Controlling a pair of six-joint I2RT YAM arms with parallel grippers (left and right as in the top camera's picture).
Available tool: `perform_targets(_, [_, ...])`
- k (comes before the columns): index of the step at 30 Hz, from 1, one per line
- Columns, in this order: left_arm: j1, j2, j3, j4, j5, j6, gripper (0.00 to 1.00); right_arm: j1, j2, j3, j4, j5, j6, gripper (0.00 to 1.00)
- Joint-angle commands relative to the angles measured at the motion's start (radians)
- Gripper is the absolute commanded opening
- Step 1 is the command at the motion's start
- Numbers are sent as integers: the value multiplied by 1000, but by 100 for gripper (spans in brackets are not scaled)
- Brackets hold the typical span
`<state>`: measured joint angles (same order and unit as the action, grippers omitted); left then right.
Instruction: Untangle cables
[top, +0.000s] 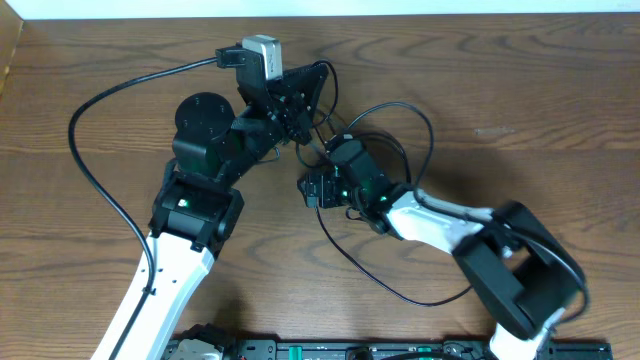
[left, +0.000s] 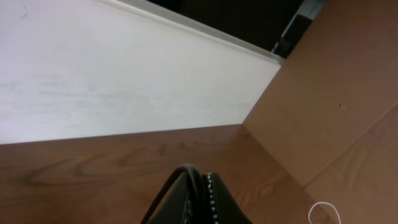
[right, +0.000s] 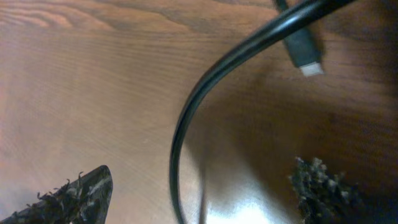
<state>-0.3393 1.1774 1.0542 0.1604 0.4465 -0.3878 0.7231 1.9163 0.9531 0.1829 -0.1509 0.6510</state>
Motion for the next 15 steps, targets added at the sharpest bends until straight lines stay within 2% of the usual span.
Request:
perform_targets(1, [2, -38, 31, 5, 16, 9, 8, 5, 61, -5, 61, 7, 45, 90])
perform_targets(5, [2, -41, 31, 0, 16, 9, 8, 5, 98, -5, 129, 2, 74, 91])
perform_targets(10, [2, -42, 31, 1, 16, 9, 8, 5, 100, -5, 146, 14, 78, 72])
perform_targets(12, [2, -42, 31, -2, 17, 9, 8, 5, 100, -5, 163, 26, 77, 69])
perform_targets(13, [2, -43, 31, -3, 17, 9, 8, 5, 100, -5, 172, 26, 77, 64])
perform_targets(14, [2, -43, 31, -7, 16, 9, 8, 3, 100, -5, 183, 26, 77, 55])
perform_targets(15, [2, -43, 31, -11, 16, 9, 8, 1, 100, -5, 193, 26, 77, 40])
